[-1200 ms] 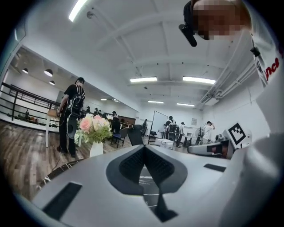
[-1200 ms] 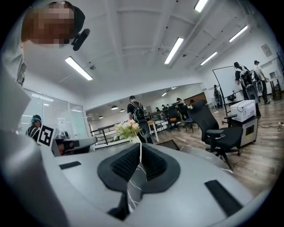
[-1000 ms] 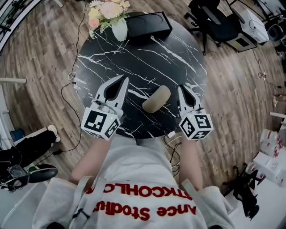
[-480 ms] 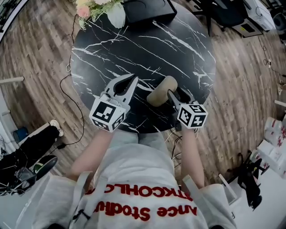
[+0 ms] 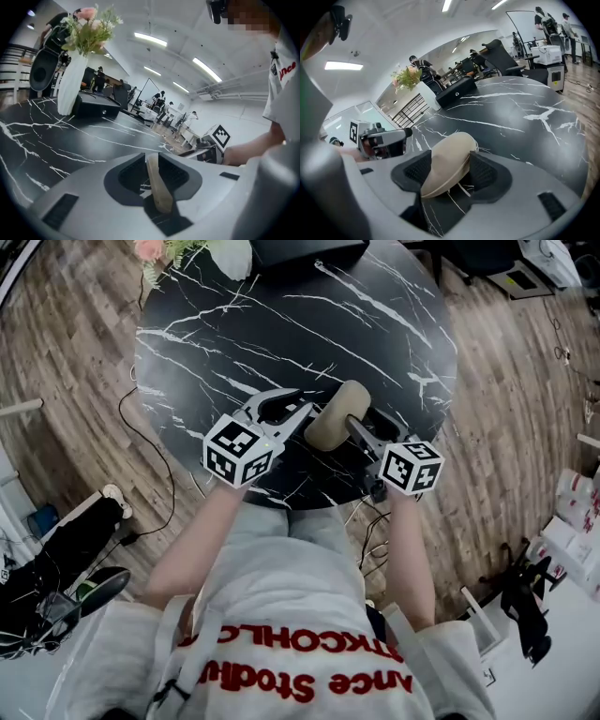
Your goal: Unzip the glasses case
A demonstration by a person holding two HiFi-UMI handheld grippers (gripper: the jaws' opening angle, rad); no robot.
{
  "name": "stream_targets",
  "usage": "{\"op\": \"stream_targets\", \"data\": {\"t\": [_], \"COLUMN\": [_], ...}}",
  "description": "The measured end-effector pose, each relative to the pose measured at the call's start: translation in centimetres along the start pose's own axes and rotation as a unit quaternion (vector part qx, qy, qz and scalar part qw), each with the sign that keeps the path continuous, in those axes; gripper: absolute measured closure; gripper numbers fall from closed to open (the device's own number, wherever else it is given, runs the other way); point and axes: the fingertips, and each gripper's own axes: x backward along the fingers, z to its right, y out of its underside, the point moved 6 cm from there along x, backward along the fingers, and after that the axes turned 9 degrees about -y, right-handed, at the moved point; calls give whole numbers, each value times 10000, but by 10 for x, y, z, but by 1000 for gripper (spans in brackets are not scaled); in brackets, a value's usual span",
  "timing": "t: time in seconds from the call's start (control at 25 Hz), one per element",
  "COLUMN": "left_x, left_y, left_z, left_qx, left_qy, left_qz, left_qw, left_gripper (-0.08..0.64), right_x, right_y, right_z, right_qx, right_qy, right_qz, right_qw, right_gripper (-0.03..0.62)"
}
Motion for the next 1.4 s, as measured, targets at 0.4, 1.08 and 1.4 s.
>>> {"op": "stream_targets", "data": {"t": [0.4, 1.08, 1.4], "left_x": [10, -6, -6], "left_y": [14, 14, 15], "left_z": [-17, -21, -24], "left_qx": [289, -1019, -873], "left_qy": [-624, -490, -262], "left_qz": [-216, -887, -912], "left_qw": [9974, 9896, 9917], "left_gripper": [528, 552, 552], "right_x": [-61, -99, -125], "right_y": [-4, -38, -39], "right_z": [-45, -33, -43], "right_qx": [706, 4196, 5600], "right_qy": [-830, -1296, -2045], "right_qz": [-632, -2633, -3855], "right_qw": [9920, 8590, 7043], "right_gripper": [347, 491, 492]}}
